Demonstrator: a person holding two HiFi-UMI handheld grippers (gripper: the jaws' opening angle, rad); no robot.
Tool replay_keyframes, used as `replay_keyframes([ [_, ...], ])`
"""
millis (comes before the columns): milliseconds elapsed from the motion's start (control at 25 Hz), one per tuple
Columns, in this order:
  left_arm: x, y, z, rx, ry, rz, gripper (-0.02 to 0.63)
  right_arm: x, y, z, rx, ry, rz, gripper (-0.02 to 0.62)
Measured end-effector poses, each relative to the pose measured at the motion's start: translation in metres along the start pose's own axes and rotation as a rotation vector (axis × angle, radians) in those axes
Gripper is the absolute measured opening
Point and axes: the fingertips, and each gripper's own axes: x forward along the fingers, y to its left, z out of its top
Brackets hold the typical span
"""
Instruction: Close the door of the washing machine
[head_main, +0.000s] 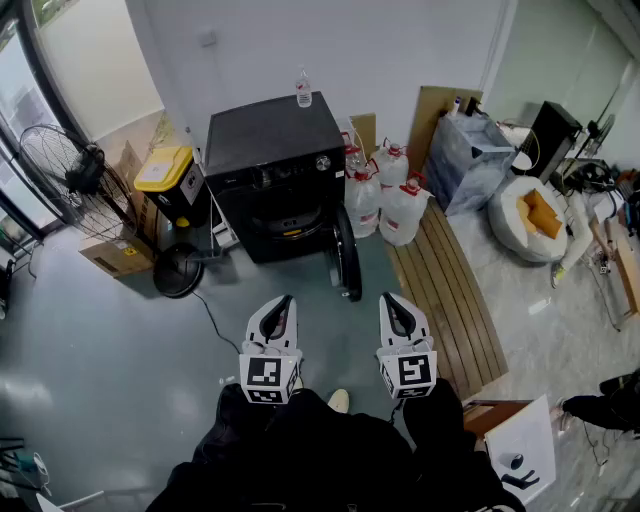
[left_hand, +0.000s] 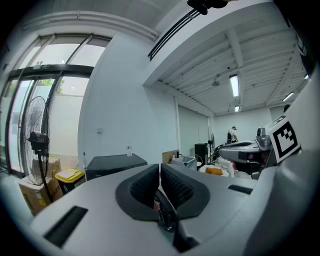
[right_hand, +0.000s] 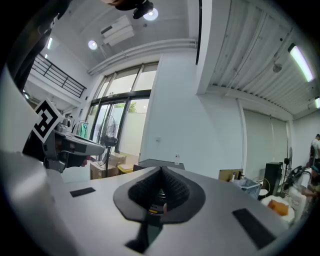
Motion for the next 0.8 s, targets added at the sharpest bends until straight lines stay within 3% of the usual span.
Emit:
replay_keyframes([
  [400, 0.015, -0.004, -0.007, 0.006, 0.023, -0.01, 0.031, 0.008, -0.011, -0.014, 0.011, 0.024, -0.016, 0.017],
  [800, 0.069, 0.011, -0.034, -0.008, 0.097, -0.061, 0.031, 0.057, -0.025, -0.054, 0.052, 0.11, -0.047, 0.017],
])
